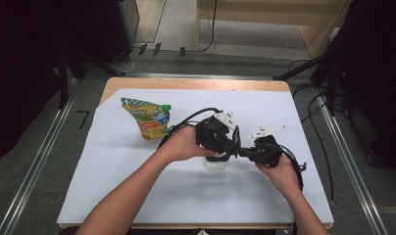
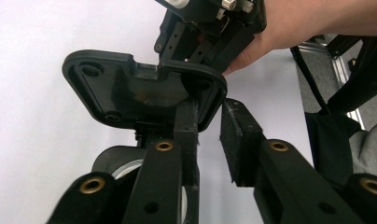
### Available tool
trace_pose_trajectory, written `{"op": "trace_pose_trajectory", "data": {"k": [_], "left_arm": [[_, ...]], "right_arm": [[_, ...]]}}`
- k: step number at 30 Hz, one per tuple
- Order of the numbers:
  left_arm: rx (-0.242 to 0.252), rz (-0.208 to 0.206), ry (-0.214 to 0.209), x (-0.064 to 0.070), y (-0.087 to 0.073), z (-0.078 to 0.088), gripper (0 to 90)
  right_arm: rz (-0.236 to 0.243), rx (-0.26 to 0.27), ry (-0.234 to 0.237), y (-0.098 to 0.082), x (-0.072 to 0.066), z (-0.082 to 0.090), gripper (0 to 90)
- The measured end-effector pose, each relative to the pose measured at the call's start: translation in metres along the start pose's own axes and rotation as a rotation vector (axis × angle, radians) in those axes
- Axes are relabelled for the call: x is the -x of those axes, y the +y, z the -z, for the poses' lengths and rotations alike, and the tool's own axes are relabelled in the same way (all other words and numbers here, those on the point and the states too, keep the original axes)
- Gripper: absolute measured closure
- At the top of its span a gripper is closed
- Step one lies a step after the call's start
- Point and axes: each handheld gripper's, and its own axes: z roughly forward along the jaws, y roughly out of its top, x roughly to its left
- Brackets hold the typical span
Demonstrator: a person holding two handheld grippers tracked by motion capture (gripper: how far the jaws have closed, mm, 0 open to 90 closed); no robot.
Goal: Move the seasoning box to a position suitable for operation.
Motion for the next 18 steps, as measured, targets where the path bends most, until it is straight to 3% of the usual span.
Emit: {"op": "trace_pose_trajectory", "data": {"k": [9,18], "left_arm": [[0.0,-0.002,-0.015,0.0005,0.0043,-0.0063,84.8],[0.019,0.032,-0.041,-0.0032,0.0004,-0.0066,80.9]], "right_arm": [[-0.002,0.001,0.003,-0.0005,0.0004,-0.0001,90.0],[-0.005,0.004,0.014,-0.0009,-0.0001,0.0013,88.6]]}}
